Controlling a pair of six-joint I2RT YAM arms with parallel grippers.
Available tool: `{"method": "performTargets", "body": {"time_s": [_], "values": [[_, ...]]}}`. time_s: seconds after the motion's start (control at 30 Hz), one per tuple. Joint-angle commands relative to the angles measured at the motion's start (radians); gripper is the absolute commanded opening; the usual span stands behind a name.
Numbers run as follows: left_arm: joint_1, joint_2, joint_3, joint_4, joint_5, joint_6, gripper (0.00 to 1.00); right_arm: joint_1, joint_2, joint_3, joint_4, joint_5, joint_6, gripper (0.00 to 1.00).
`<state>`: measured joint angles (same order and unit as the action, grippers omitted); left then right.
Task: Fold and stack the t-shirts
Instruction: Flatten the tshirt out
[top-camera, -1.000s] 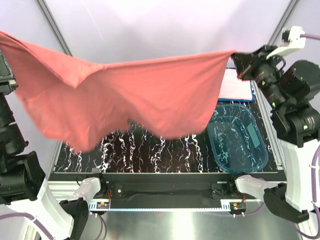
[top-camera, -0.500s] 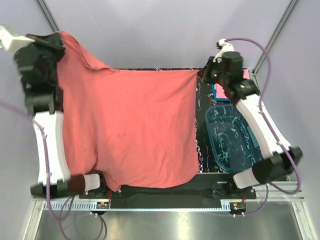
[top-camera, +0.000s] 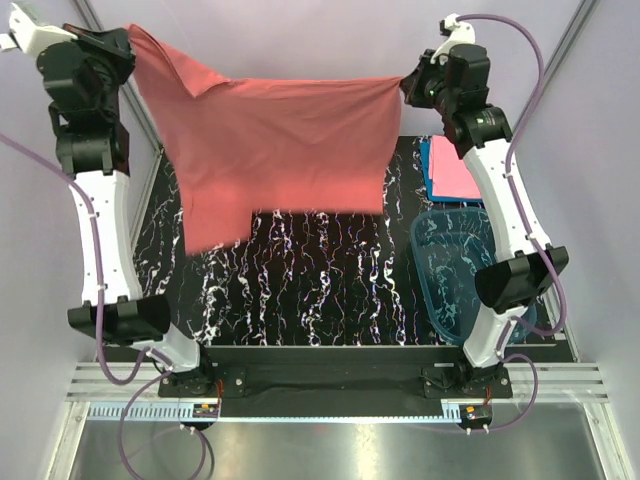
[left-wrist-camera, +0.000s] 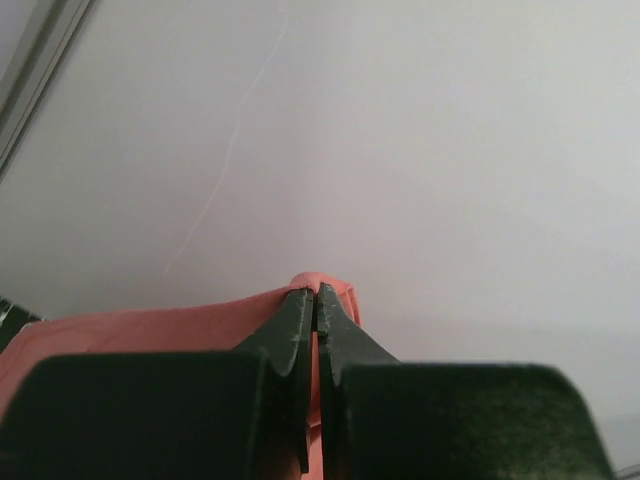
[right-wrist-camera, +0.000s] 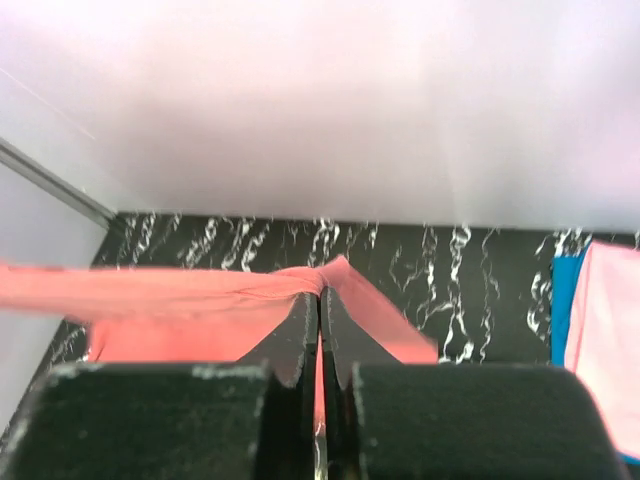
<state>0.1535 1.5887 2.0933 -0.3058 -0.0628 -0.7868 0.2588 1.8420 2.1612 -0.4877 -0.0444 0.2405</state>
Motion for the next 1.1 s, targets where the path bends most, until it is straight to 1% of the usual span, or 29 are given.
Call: {"method": "performTargets", "body": {"time_s": [0.0,0.07,0.1,0.17,0.23,0.3,0.37,0.43,0.5,0.57,0.73,0.9,1.0,1.07], "values": [[0.012,-0.12,0.047,0.068,0.001,-0.006,0.0,-0.003,-0.097,-0.004,0.046,0.012,-0.021,0.0],[0.017,-0.163,0.019,0.048,-0.009,-0.02,0.0,-0.003,-0.147,-0.093,0.079,0.003,0.003,0.0],[0.018,-0.189,0.007,0.04,-0.011,-0.028,0.0,-0.003,-0.197,-0.119,0.087,-0.011,0.012,0.0],[0.021,-0.271,-0.031,0.027,-0.014,-0.034,0.0,-0.003,-0.246,-0.185,0.093,-0.018,0.025,0.0],[0.021,-0.349,-0.05,-0.001,-0.022,-0.035,0.0,-0.003,-0.325,-0.215,0.081,-0.028,0.022,0.0],[0.021,-0.395,-0.056,-0.025,-0.029,-0.031,0.0,-0.003,-0.409,-0.25,0.063,-0.035,0.019,0.0],[0.021,-0.467,-0.056,-0.053,-0.045,-0.023,0.0,-0.003,-0.469,-0.274,0.025,-0.055,0.017,0.0],[0.021,-0.522,-0.046,-0.082,-0.064,-0.006,0.0,-0.001,-0.57,-0.323,0.009,-0.058,0.02,0.0],[0.021,-0.545,-0.009,-0.107,-0.075,0.003,0.0,-0.003,-0.656,-0.35,-0.002,-0.052,0.032,0.0],[0.021,-0.561,0.019,-0.134,-0.088,0.011,0.0,0.0,-0.691,-0.365,-0.026,-0.054,0.048,0.0],[0.021,-0.549,0.059,-0.121,-0.074,0.006,0.0,0.0,-0.718,-0.339,-0.098,-0.084,0.08,0.0],[0.023,-0.477,0.056,-0.087,-0.054,0.004,0.0,0.0,-0.679,-0.382,-0.088,-0.075,0.091,0.0],[0.021,-0.402,0.007,-0.035,0.01,-0.011,0.0,0.0,-0.64,-0.474,-0.022,-0.084,0.126,0.0],[0.021,-0.337,-0.045,-0.003,0.084,-0.022,0.0,0.002,-0.61,-0.543,0.052,-0.086,0.152,0.0]]}}
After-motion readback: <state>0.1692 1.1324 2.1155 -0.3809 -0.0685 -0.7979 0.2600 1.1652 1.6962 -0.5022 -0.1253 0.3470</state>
